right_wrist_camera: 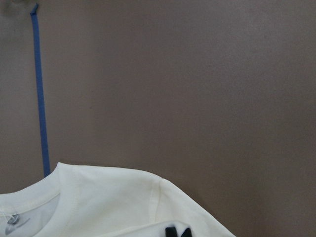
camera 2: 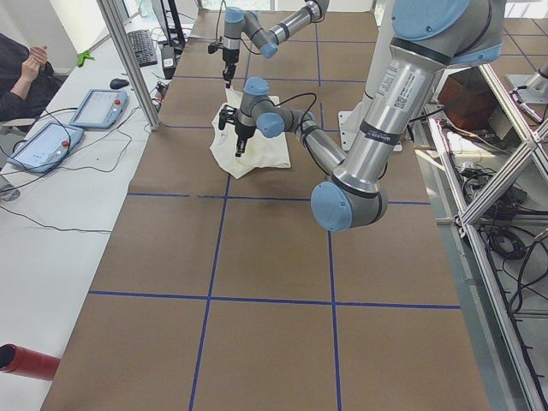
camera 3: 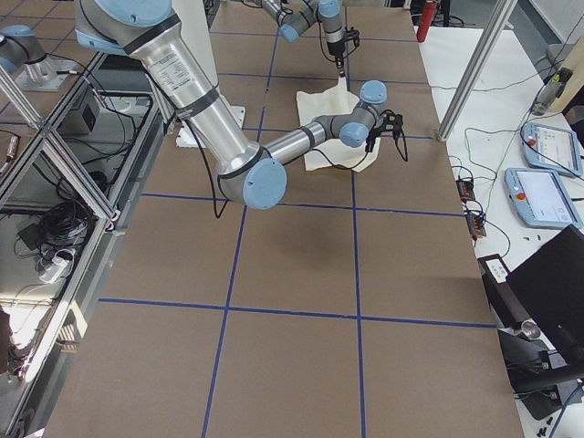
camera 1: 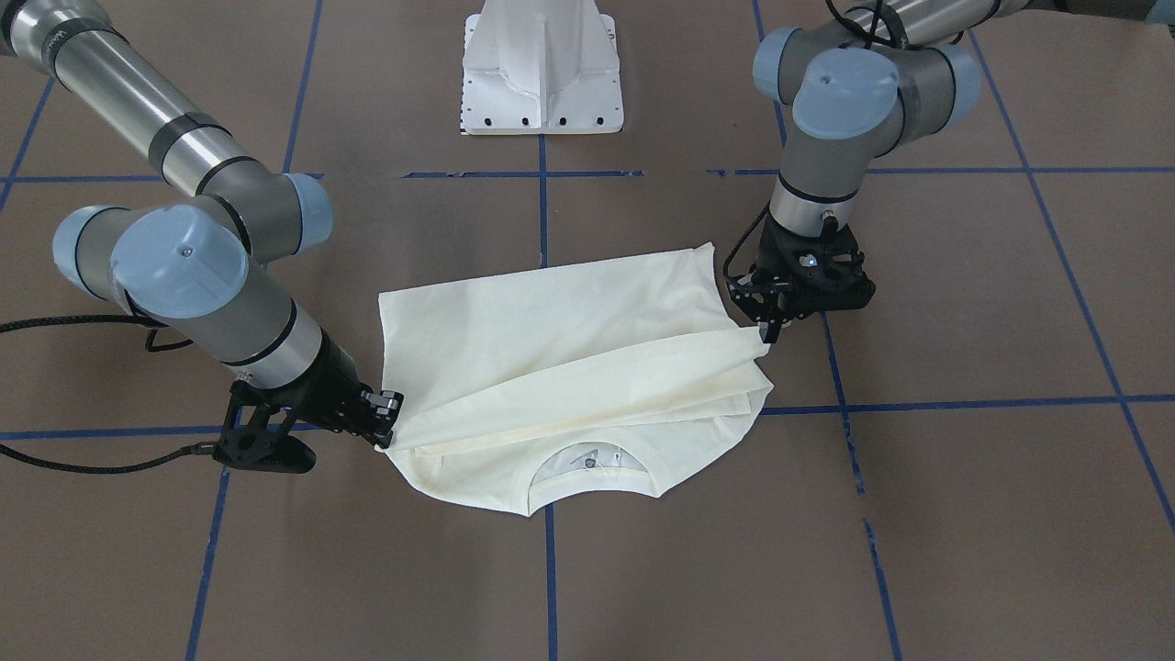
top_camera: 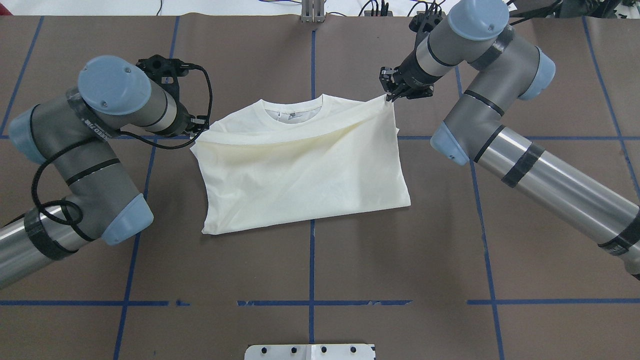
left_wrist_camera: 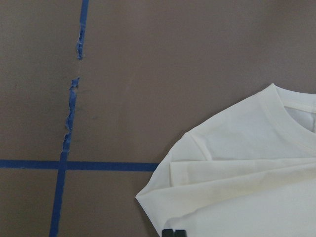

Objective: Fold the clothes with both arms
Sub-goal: 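Lay the hem at the collar and open both grippers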

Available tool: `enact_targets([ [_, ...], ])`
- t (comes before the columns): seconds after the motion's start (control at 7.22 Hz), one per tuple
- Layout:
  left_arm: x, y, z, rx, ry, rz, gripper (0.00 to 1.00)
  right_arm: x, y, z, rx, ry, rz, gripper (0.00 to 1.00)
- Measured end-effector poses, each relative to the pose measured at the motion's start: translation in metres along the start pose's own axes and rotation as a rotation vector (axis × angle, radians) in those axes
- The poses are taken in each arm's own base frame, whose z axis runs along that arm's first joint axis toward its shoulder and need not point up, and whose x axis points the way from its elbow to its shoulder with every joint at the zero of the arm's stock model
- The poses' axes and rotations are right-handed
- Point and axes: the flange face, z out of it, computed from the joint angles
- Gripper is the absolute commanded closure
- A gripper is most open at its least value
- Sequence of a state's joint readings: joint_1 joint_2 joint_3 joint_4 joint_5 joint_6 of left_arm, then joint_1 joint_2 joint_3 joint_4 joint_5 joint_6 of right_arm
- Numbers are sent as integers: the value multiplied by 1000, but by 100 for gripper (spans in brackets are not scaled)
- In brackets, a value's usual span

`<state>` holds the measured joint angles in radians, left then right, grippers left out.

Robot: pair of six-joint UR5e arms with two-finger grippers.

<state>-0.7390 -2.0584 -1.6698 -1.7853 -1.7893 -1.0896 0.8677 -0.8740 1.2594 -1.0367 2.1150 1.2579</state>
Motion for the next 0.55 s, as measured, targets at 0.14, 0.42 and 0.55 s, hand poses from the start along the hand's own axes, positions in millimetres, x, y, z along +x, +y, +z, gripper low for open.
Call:
enact_targets([
  [0.14,-6,-8,17,5,-7,-6,100,4,-4,8,4,14,7,100],
  [0.42,-17,-15,36,8,-21,-13,100,8,-9,16,11,31,16,100],
  [0.55,-19,-17,39,9,-23,-14,100,10,-10,17,12,36,20,100],
])
